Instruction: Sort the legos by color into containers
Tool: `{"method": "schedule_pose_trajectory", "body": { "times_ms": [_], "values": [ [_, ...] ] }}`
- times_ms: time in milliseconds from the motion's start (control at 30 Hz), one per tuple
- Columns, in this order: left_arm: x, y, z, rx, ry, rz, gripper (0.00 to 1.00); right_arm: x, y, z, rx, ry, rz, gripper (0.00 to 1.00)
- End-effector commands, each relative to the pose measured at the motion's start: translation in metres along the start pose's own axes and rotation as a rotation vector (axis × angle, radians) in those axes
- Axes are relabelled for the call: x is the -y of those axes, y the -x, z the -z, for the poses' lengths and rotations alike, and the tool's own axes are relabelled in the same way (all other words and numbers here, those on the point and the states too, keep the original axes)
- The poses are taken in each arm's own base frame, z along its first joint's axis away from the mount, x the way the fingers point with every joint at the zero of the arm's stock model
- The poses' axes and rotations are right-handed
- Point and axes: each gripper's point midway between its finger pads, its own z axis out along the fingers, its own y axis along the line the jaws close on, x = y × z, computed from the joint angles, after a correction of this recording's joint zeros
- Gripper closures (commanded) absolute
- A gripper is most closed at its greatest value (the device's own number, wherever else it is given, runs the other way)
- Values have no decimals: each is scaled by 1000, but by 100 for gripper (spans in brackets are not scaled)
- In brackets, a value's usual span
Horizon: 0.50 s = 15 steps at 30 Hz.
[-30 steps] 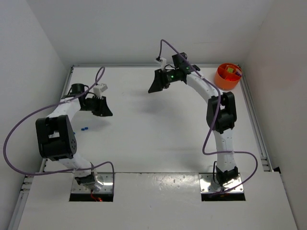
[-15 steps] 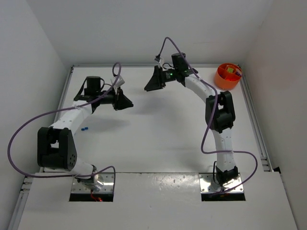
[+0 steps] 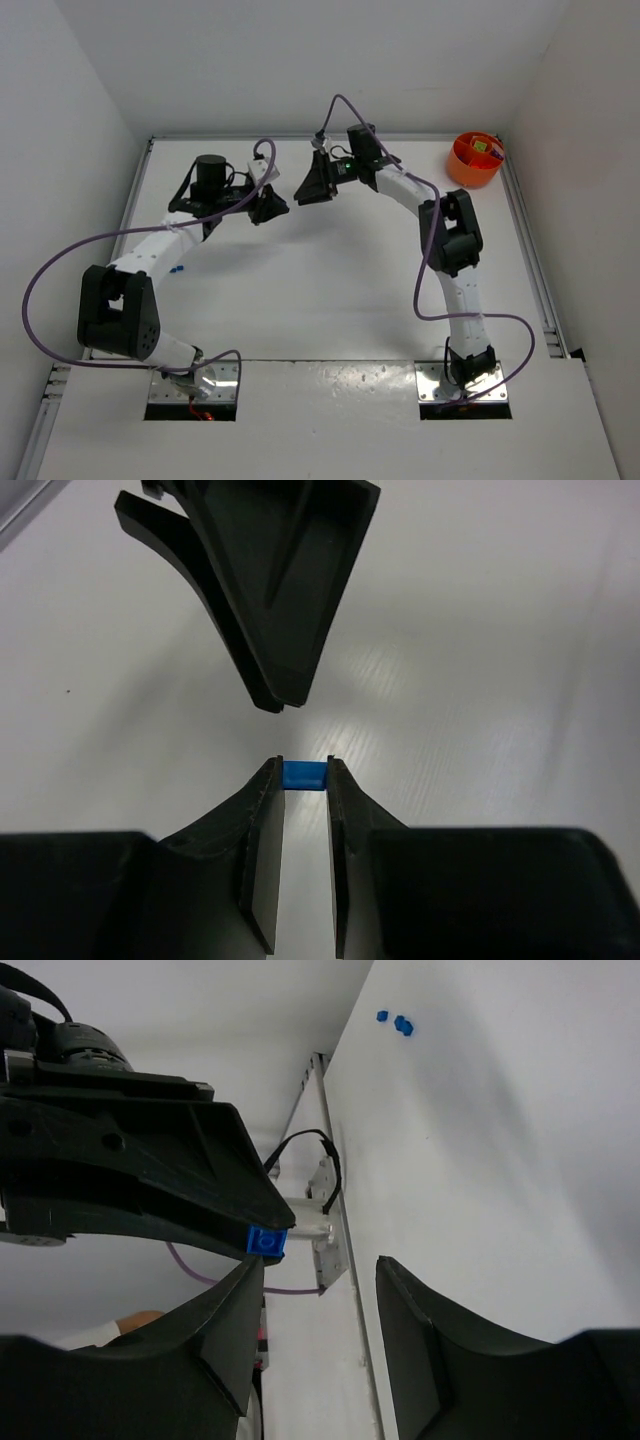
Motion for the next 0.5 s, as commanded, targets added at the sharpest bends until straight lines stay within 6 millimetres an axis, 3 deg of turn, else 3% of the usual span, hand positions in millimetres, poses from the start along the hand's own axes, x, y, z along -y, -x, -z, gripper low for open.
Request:
{"method": "schedule_pose_trajectory", "body": {
  "times_ms": [0, 167, 467],
  "values": [
    [-6, 20, -1, 49, 45, -98, 85, -13, -1, -5, -16, 44, 19, 50],
    [-3, 23, -8, 53, 36, -112, 85, -21, -5, -13, -45, 79, 29, 46],
    [3, 28, -15, 69, 26, -123, 85, -23, -6, -18, -62, 100, 30, 48]
  ]
}}
